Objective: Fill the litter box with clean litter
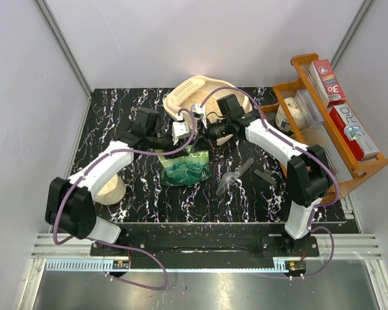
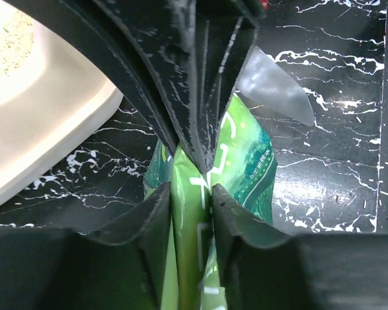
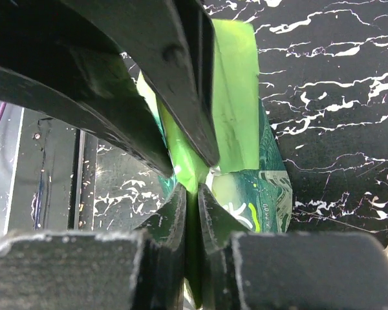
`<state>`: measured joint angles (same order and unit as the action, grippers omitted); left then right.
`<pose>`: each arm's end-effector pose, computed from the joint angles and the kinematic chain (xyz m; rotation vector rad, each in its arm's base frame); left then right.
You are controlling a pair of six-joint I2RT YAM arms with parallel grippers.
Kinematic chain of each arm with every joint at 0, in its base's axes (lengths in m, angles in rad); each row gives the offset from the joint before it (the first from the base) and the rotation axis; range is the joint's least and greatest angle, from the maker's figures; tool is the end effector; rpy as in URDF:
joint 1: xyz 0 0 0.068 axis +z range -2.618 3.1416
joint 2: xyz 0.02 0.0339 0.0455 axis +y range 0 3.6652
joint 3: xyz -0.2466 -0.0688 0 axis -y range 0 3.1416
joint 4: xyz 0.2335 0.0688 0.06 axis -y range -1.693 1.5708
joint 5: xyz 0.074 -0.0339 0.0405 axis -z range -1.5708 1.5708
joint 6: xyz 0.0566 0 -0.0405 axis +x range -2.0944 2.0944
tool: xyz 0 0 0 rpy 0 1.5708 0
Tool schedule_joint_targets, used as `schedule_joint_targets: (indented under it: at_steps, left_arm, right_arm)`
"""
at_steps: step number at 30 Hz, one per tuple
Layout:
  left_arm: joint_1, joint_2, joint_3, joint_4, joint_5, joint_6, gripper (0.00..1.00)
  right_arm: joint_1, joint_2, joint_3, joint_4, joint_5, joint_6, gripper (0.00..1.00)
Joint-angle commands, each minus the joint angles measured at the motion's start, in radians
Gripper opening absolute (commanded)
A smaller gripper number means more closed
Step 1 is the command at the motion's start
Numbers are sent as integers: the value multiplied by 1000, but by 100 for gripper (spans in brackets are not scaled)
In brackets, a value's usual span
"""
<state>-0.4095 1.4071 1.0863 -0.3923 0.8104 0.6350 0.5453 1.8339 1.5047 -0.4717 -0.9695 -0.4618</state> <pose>0.2642 -0.1594 0.2662 1.4011 1.6107 -0.7851 0.3163 0.2465 0.2568 -1.4472 1.6709 1.1741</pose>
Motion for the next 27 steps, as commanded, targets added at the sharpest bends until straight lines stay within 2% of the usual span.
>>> schedule_joint_targets:
  at_steps: [1, 2, 3, 4, 5, 9, 14, 18, 25, 27]
  left_arm:
    - [-14, 62, 75, 18, 6, 5, 30]
    - [-14, 73, 80, 6, 7, 21, 22]
    - [-14, 75, 81, -14, 9, 23, 10]
    - [-11, 76, 81, -19, 7, 23, 3]
    - [-12, 69, 80, -19, 1, 11, 0]
    - [-9, 20, 57, 24, -28, -57, 0]
    - [-3, 0, 38, 20, -39, -77, 0]
    - [-2, -3, 37, 17, -39, -84, 0]
    - [0, -17, 49, 7, -48, -84, 0]
    - [0, -16, 50, 10, -48, -89, 0]
  right_arm:
    - [4, -27, -15, 45, 17, 20, 2]
    - [2, -36, -23, 44, 20, 17, 3]
    - [2, -45, -32, 44, 32, 18, 6]
    - [2, -61, -46, 42, 41, 26, 14]
    - [-1, -70, -47, 27, 48, 25, 26]
    - [-10, -128, -75, -106, 77, -145, 36]
    - [-11, -163, -124, -105, 106, -190, 36]
    - [-11, -144, -116, -88, 113, -173, 25]
    - [-44, -145, -126, -84, 147, -155, 22]
    - [-53, -145, -132, -84, 141, -152, 13]
